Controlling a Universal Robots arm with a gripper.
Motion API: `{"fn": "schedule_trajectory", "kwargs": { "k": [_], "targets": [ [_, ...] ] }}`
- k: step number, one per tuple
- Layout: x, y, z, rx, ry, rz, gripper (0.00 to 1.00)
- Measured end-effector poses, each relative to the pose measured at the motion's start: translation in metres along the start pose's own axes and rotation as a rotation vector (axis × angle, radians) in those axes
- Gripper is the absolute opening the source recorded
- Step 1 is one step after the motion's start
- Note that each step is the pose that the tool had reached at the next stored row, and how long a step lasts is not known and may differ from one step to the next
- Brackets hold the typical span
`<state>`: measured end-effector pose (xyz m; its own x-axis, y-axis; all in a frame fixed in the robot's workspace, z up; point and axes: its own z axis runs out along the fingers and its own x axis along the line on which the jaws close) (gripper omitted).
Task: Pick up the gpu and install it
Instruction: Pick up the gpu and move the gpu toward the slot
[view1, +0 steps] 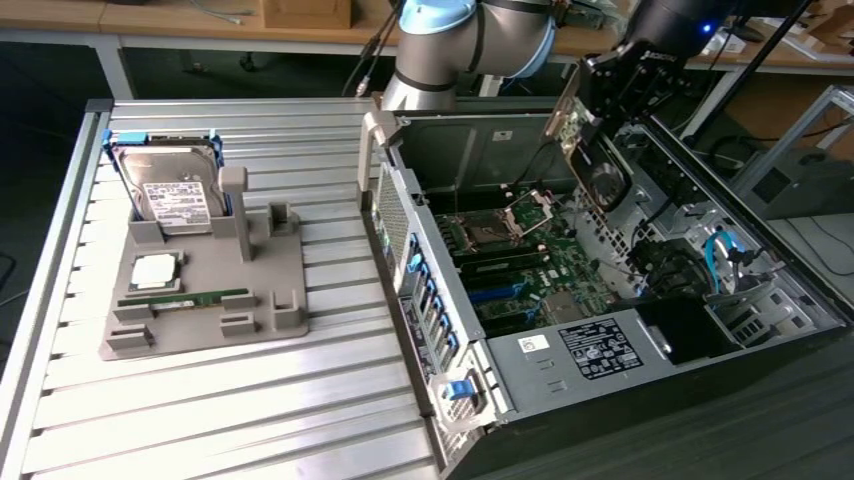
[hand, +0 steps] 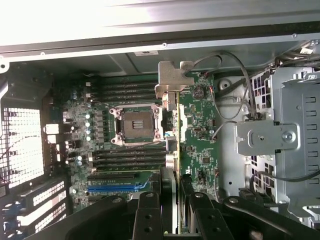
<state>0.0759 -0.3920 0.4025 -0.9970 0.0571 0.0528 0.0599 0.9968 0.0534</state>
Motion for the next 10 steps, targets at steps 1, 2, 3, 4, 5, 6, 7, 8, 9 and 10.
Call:
{"fn": "schedule_trajectory", "kwargs": {
  "k": [1, 2, 3, 4, 5, 6, 7, 8, 9, 10],
  "targets": [
    [-0.0002, 0.0000, 0.0005, 0.0000, 0.0000, 0.000, 0.27],
    [-0.0003, 0.0000, 0.0008, 0.0001, 0.0000, 0.000, 0.27],
    [-0.0005, 0.0000, 0.0012, 0.0000, 0.0000, -0.001, 0.27],
    [-0.0007, -0.0001, 0.0017, 0.0000, 0.0000, -0.001, 0.27],
    [-0.0008, -0.0001, 0.0020, 0.0001, 0.0000, -0.001, 0.27],
    [-0.0009, -0.0001, 0.0025, 0.0000, 0.0001, -0.001, 0.27],
    [-0.0010, -0.0001, 0.0029, 0.0001, 0.0001, -0.001, 0.27],
    [-0.0012, -0.0001, 0.0033, 0.0001, 0.0000, -0.002, 0.27],
    [-0.0013, -0.0001, 0.0037, 0.0001, 0.0001, -0.002, 0.27],
    [-0.0014, -0.0001, 0.0041, 0.0001, 0.0001, -0.002, 0.27]
  ]
}}
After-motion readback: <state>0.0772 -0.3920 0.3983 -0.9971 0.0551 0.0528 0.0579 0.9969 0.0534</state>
